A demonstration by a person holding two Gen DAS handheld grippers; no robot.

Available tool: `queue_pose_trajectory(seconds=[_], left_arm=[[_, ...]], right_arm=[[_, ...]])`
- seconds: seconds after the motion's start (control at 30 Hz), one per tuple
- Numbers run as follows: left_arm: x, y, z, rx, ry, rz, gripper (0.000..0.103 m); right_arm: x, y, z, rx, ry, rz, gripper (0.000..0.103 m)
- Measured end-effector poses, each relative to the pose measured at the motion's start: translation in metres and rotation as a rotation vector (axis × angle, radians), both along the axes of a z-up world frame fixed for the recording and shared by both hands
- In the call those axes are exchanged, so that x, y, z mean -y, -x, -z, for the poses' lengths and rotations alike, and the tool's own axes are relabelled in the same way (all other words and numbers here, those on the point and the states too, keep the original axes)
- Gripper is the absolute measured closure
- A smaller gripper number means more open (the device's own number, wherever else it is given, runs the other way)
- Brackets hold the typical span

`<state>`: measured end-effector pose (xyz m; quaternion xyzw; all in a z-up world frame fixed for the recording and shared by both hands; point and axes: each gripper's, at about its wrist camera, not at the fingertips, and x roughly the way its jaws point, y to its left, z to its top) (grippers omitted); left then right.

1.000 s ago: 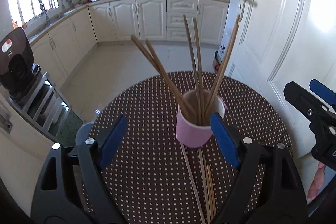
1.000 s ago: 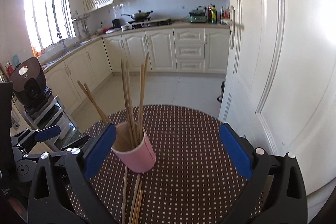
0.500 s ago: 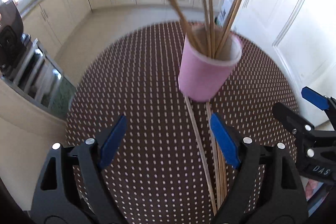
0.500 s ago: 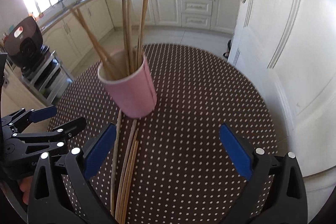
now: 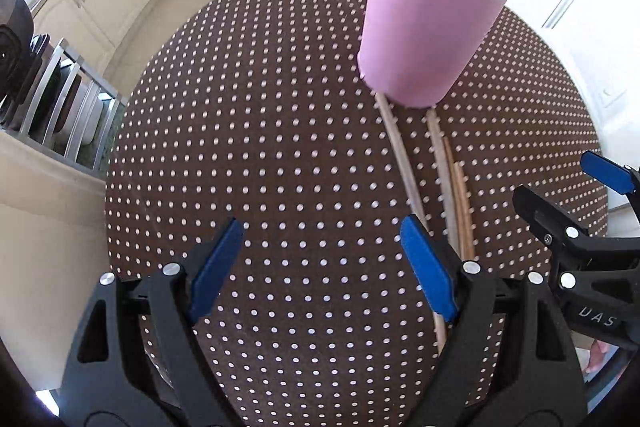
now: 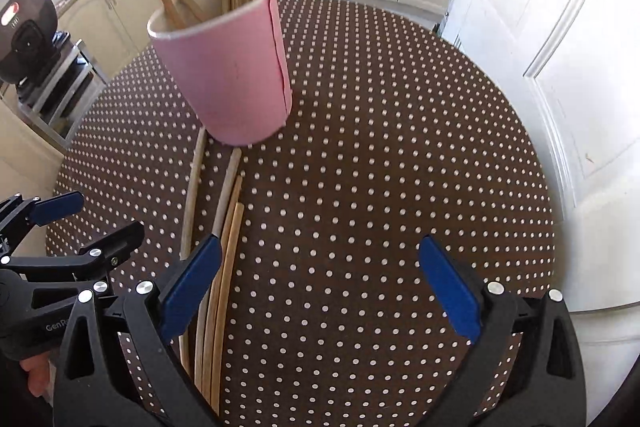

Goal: Organize utensils
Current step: 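Move both open grippers down to the chopstick pile beside the cup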

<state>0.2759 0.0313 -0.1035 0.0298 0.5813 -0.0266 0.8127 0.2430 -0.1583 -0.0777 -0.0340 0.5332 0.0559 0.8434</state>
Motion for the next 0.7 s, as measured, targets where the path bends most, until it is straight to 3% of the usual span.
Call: queue_pose_trajectory(seconds=[0.2, 0.43, 0.7], left_arm=[[-0.008, -0.006, 0.022, -0.058, 0.006, -0.015, 0.023], [-0.027, -0.014, 0.043, -0.100, 0.079, -0.051, 0.023], [-0.039, -0.019, 0.047, -0.117, 0.146, -0.082, 0.023]], right_arm=[[-0.004, -0.003, 0.011, -0.030, 0.031, 0.010, 0.008], [0.014, -0.011, 0.025, -0.067, 0.044, 0.044, 0.008], [0.014, -0.023, 0.039, -0.088, 0.051, 0.029, 0.008]])
